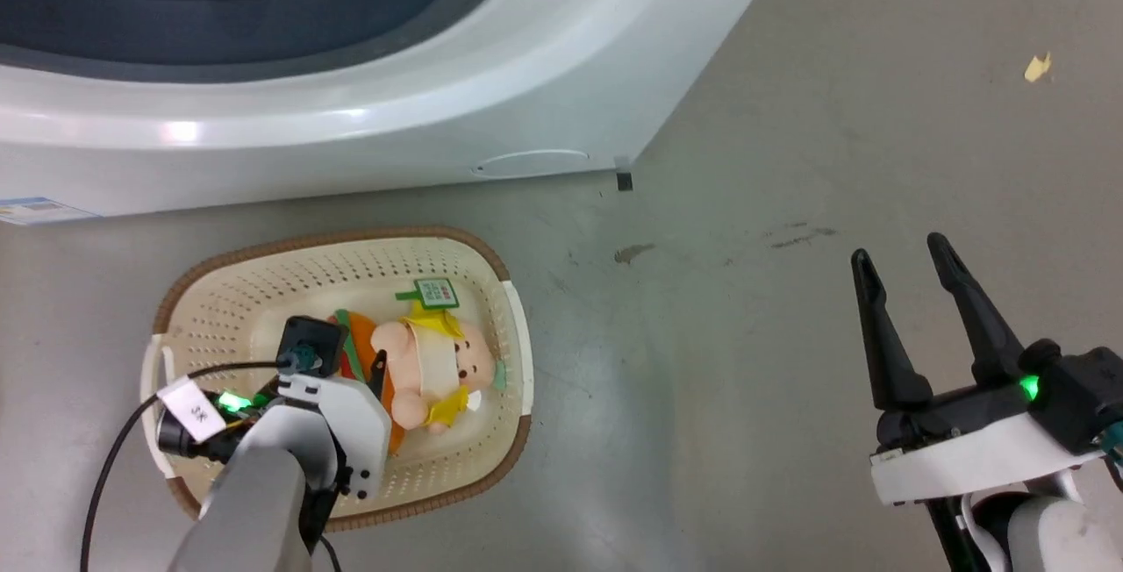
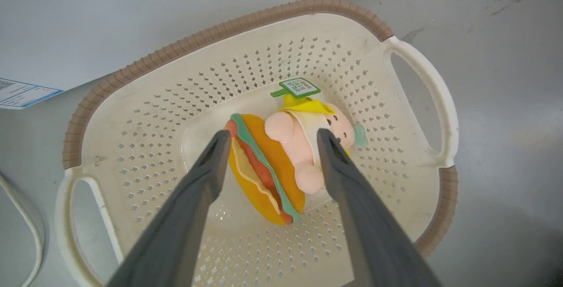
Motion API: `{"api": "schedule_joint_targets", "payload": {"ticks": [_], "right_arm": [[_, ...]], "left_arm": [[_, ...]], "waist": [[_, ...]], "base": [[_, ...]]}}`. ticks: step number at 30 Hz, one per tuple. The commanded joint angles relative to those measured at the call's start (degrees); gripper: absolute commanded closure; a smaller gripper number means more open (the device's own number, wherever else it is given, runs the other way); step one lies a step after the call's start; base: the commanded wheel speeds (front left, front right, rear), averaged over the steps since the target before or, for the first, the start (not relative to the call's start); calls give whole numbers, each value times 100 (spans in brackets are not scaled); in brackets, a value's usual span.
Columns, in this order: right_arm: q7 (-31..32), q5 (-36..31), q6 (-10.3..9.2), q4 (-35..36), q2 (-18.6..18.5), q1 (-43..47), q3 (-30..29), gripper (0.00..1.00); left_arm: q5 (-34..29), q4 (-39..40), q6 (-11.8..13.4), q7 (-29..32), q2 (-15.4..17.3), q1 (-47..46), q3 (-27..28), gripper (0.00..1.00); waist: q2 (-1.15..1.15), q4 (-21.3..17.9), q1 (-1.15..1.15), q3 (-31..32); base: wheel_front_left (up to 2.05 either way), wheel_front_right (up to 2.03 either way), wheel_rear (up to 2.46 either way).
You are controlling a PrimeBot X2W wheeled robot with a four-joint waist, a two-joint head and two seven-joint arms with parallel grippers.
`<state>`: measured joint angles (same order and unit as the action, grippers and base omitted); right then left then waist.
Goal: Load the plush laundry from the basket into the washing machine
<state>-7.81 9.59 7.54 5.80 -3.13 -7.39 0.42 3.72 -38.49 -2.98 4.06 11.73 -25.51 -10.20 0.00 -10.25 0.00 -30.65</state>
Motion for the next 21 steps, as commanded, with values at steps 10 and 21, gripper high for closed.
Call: {"api": "schedule_joint_targets", "payload": {"ticks": [10,21], "right_arm": [[-177,181,-3,131,16,-215,14,0],[-308,321,-4,262,18,-272,-22,0]], "left_arm": [[15,-747,43,409,301,-706,-301,0],[73,-1429,143,725,487,-1289,-562,0]], "waist": [[0,-249,0,-617],[0,-371,0,-1203]], "base": [[0,0,0],[0,0,0]]}}
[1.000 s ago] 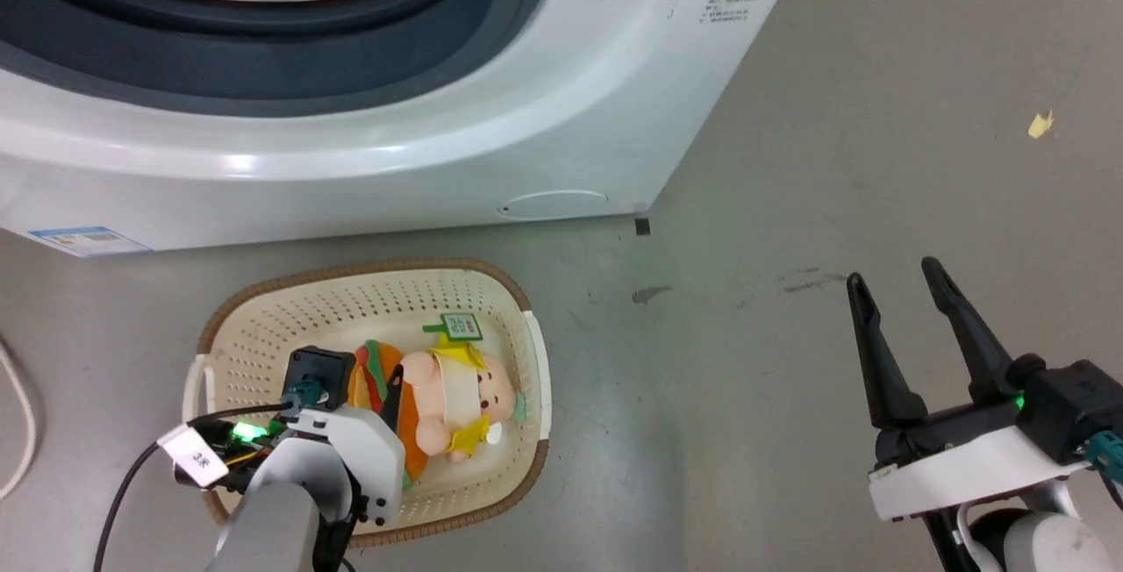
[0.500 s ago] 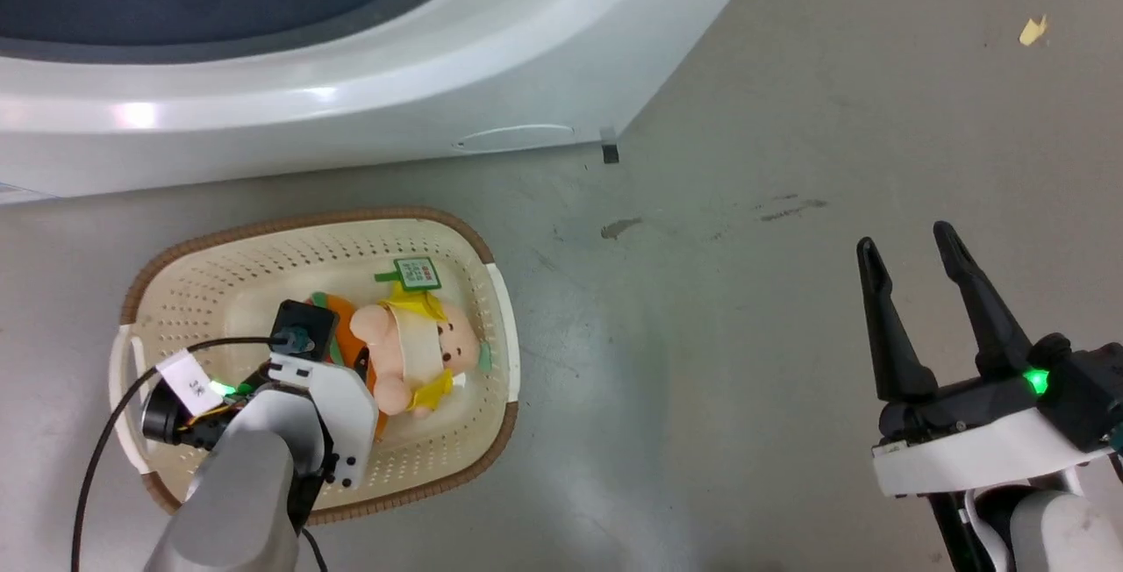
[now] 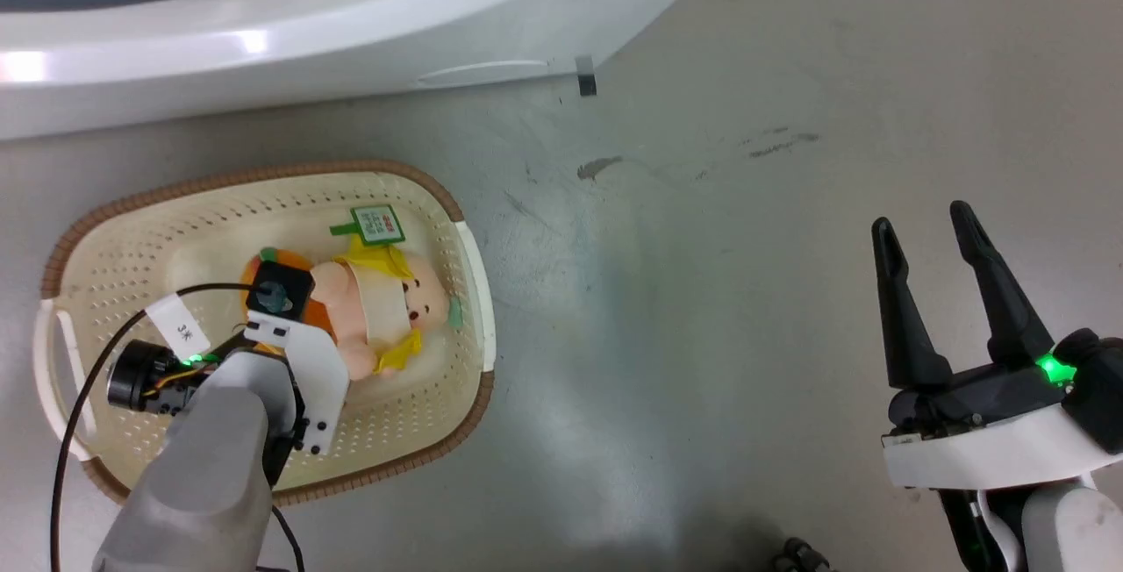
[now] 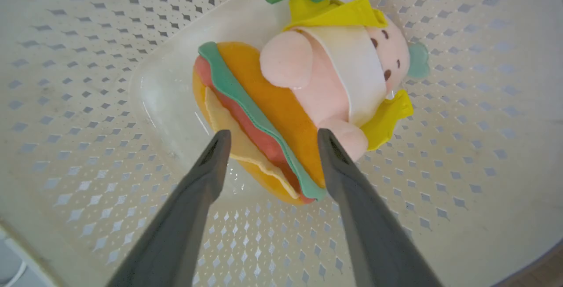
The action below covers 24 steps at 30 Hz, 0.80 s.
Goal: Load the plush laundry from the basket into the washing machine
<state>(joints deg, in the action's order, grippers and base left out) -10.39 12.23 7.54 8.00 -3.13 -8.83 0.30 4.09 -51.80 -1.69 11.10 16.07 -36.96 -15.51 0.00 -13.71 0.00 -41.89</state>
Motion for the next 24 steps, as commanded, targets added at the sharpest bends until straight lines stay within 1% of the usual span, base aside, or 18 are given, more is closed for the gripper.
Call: {"api": "schedule_joint_targets", "payload": {"ticks": [1,10,14,17,18,19,20,24], "right_arm": [[-62,61,-4,49,18,-132,-12,0],[-168,66,-4,192,20,-235,-41,0],[-216,89,-4,254,21,-279,-55,0],[-252,91,-5,295,21,-295,-55,0],[-264,94,-5,306,22,-301,-56,0],[-276,98,-5,313,22,-310,-58,0],[-288,103,-5,314,22,-324,-60,0],[-336,101,-5,326,23,-423,-64,0]], "left_arm": [[33,-157,12,27,59,-196,-67,0],[96,-680,56,24,102,-688,-302,0],[144,-887,36,-115,138,-926,-393,0],[191,-1055,77,-209,112,-1093,-453,0],[205,-1115,76,-227,112,-1144,-476,5],[219,-1177,69,-238,114,-1193,-500,67],[230,-1240,35,-240,118,-1240,-532,100],[294,-1488,-30,-304,152,-1415,-629,100]], "waist": [[0,-35,0,-135],[0,-89,0,-642],[0,-112,0,-862],[0,-126,0,-1003],[0,-134,0,-1050],[0,-144,0,-1095],[0,-156,0,-1138],[0,-198,0,-1267]], "base": [[0,0,0],[0,0,0],[0,0,0],[0,0,0],[0,0,0],[0,0,0],[0,0,0],[0,0,0]]}}
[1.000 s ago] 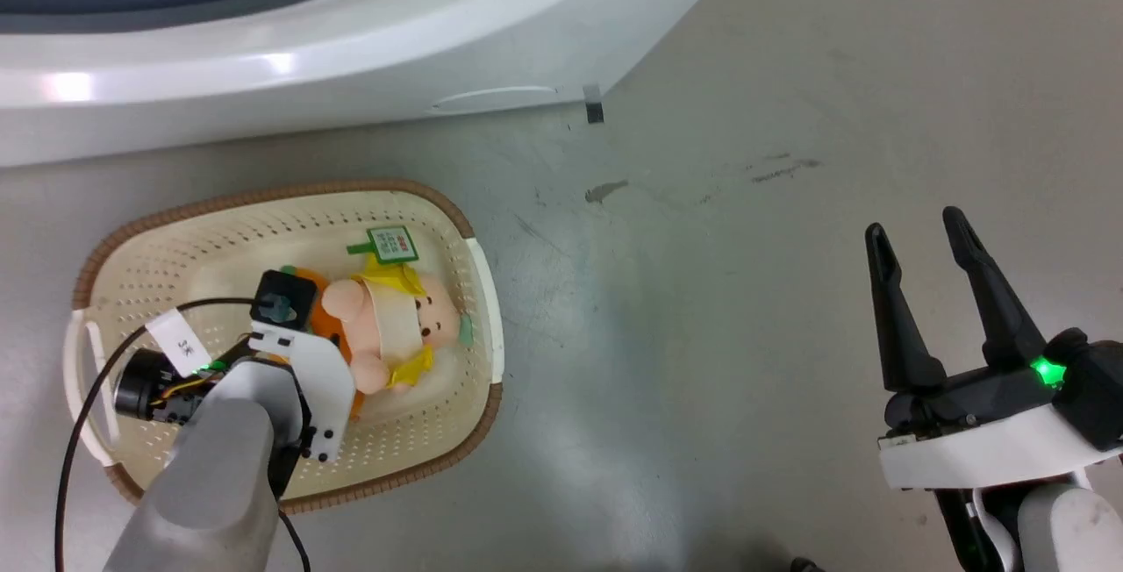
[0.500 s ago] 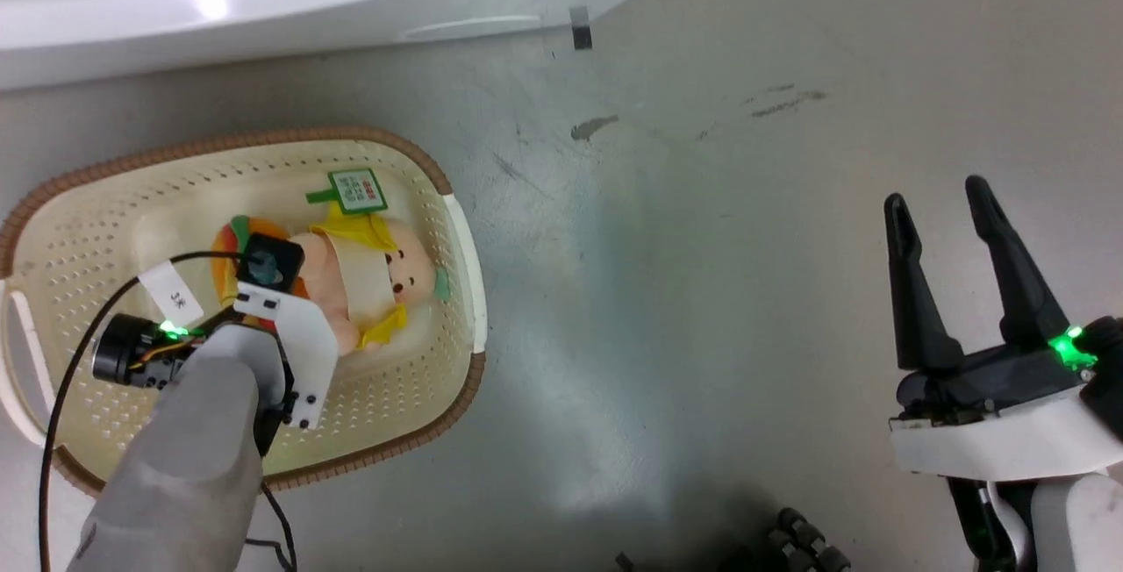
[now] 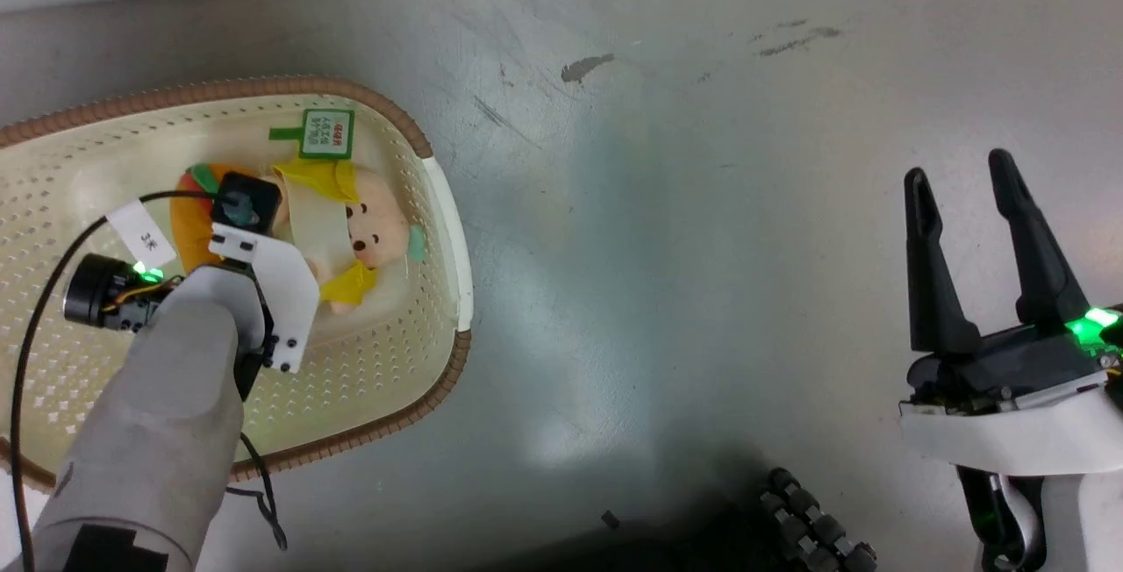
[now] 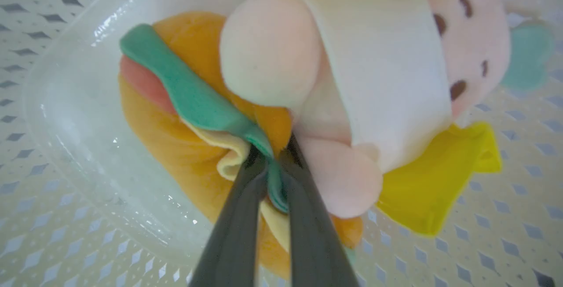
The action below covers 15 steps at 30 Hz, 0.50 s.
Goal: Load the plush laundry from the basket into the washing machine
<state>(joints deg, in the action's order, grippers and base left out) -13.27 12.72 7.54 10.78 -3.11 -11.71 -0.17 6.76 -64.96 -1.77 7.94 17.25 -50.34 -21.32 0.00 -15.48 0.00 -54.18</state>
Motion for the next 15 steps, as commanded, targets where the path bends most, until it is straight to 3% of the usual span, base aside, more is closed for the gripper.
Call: {"api": "schedule_joint_targets", "payload": {"ticks": [1,8,13,15], "right_arm": [[-60,57,-5,49,22,-169,-19,0],[-131,27,-5,-27,23,-331,-77,0],[-173,-167,-5,-151,24,-338,-81,0],[-173,-320,-5,-193,24,-323,-52,0]], "left_arm": [[52,-231,-18,-38,37,-121,-59,100],[304,-595,-28,-349,-71,-251,-64,100],[405,-823,-130,-702,-208,-31,-176,100],[450,-832,-220,-1065,-302,321,-213,100]], "waist": [[0,-29,0,-63],[0,19,0,121],[0,121,0,775],[0,194,0,1386]], "base": [[0,0,0],[0,0,0],[0,0,0],[0,0,0]]}}
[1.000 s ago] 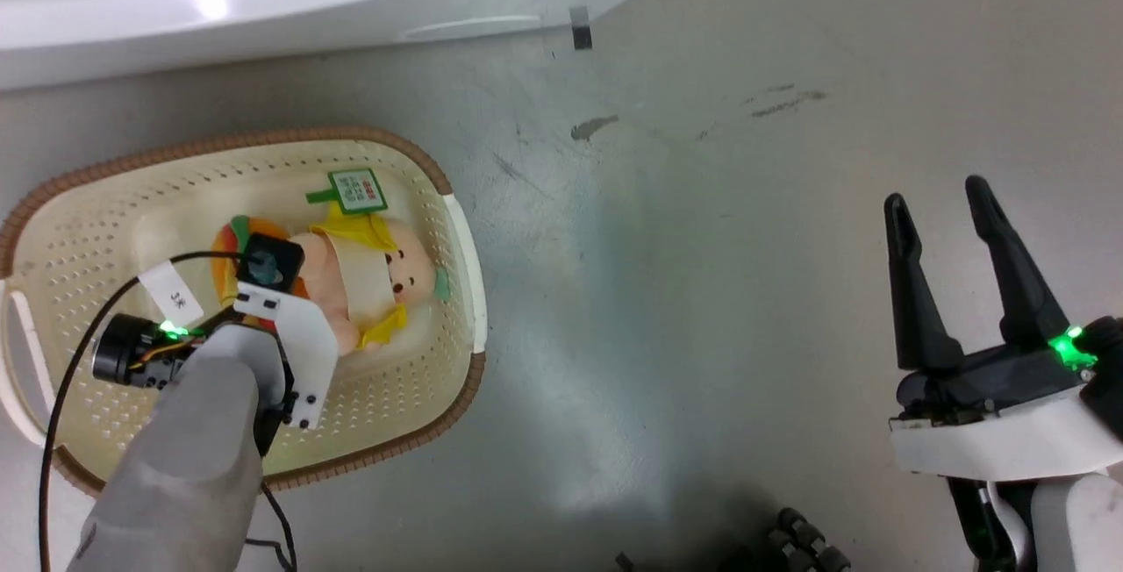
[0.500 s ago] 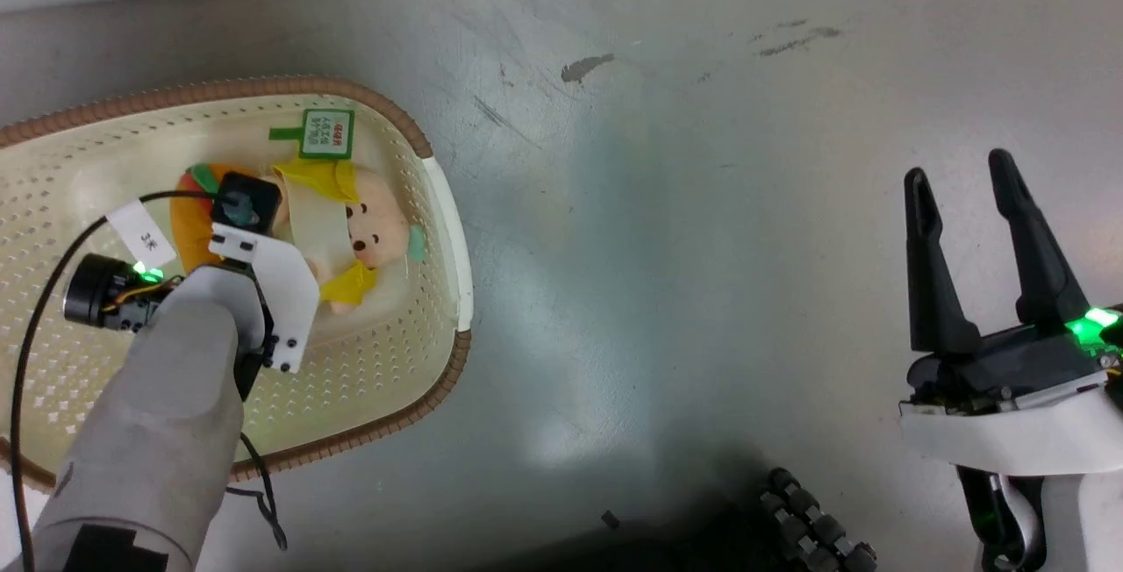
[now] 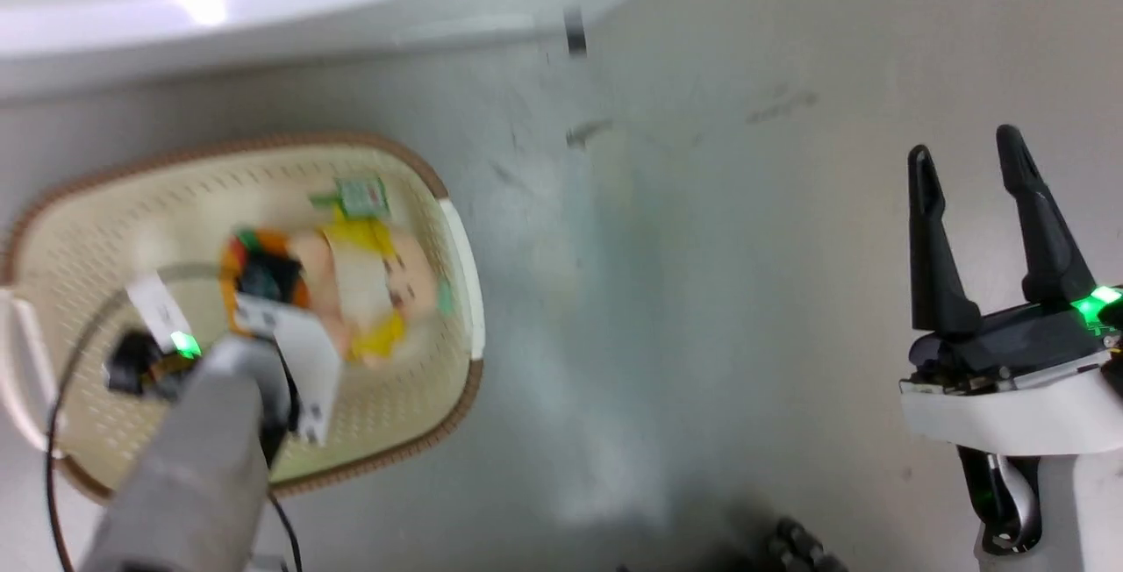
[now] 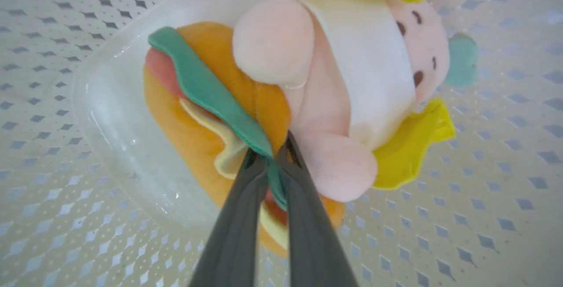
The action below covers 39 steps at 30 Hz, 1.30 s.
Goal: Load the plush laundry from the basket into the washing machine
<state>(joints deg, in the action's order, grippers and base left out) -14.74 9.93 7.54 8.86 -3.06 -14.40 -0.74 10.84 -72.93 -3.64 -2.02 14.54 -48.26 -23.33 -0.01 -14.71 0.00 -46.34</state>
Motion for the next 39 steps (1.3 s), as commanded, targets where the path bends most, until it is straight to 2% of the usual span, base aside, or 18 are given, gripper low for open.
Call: {"api": "schedule_joint_targets", "payload": {"ticks": [1,2,3,5,6,10,11,12,15,21,31,35,39], "right_arm": [[-26,-41,-5,-1,18,-55,5,0],[-26,-155,-5,-53,18,12,21,0],[-26,-155,-5,-53,18,12,21,0],[-26,-257,-5,-157,18,165,16,0],[-26,-257,-5,-157,18,165,16,0],[-26,-371,-5,-250,18,419,-6,0],[-26,-438,-5,-286,18,600,-62,0],[-26,-454,-5,-302,18,656,-89,0],[-26,-489,-5,-346,18,811,-136,0],[-26,-492,-5,-400,18,1118,-213,0],[-26,-465,-5,-380,18,1352,-177,0],[-26,-431,-5,-339,18,1342,-136,0],[-26,-401,-5,-266,18,1239,-138,0]], "left_arm": [[43,-35,-33,-69,-30,113,-12,100],[84,-41,-86,-315,-111,372,-30,100],[84,-41,-86,-315,-111,372,-30,100],[124,-22,-145,-740,-227,694,-69,100],[124,-22,-145,-740,-227,694,-69,100],[227,34,-193,-1106,-372,1083,-62,100],[297,205,-215,-1236,-424,1312,-40,100],[307,288,-217,-1260,-432,1390,-39,100],[342,651,-202,-1291,-428,1643,-10,100],[420,2152,-31,-1296,-282,2365,258,100],[393,4908,197,-1297,-52,3288,888,100],[334,5758,329,-1298,39,3271,1157,100],[367,6176,385,-1291,134,2956,1361,100]], "waist": [[1,116,0,602],[1,192,0,1048],[1,192,0,1048],[1,311,0,1632],[1,311,0,1632],[1,484,0,2315],[1,639,0,2708],[1,698,0,2830],[1,834,0,3141],[1,1077,0,3643],[1,1177,0,3853],[1,1089,0,3632],[1,977,0,3203]], "base": [[0,0,0],[0,0,0],[0,0,0],[0,0,0],[0,0,0],[0,0,0],[0,0,0],[0,0,0],[0,0,0],[0,0,0],[0,0,0],[0,0,0],[0,0,0]]}}
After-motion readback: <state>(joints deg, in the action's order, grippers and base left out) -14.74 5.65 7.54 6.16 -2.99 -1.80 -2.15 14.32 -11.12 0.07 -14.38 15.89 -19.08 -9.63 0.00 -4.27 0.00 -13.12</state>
